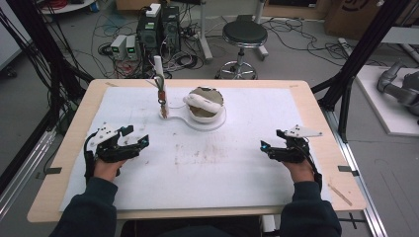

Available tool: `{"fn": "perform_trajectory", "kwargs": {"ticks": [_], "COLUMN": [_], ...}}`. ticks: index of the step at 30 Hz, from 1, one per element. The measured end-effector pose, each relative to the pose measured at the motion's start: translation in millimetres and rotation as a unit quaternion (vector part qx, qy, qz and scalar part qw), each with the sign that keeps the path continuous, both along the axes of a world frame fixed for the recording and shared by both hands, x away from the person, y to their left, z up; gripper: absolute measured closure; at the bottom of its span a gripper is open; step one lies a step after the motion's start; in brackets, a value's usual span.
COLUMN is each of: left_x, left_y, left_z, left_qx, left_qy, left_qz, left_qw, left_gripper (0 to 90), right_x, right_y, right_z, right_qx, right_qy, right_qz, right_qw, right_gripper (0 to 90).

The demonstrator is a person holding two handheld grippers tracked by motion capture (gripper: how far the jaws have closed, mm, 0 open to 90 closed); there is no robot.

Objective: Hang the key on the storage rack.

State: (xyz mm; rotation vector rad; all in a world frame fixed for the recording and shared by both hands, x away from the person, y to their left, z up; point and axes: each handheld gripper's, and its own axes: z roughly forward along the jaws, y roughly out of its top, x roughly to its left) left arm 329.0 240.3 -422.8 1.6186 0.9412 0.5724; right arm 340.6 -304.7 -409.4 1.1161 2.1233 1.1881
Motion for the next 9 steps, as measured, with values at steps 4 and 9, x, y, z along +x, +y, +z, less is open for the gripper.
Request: {"fn": "perform_trajectory", "kwargs": {"ticks": [4, 9], "left_x": [0.3, 0.7], "left_y": [0.3, 0.8], "left_z": [-0.3, -0.6], "left_qx": [0.0, 0.001], "left_qy": [0.002, 0.003], "left_qz": [0.001, 0.002], "left_qw": [1.0, 1.0], "left_gripper": [23.3, 23.2], "right_x": [0.2, 1.4], "right_y": [-0.1, -0.9], "right_z": [-0.2, -0.7], "right_qx": [0.003, 0.003], "right_qy": [0.003, 0.002], "right_qz": [-0.001, 0.0], "right_qw": [1.0, 1.0], "right_gripper": [21.6, 21.6]}}
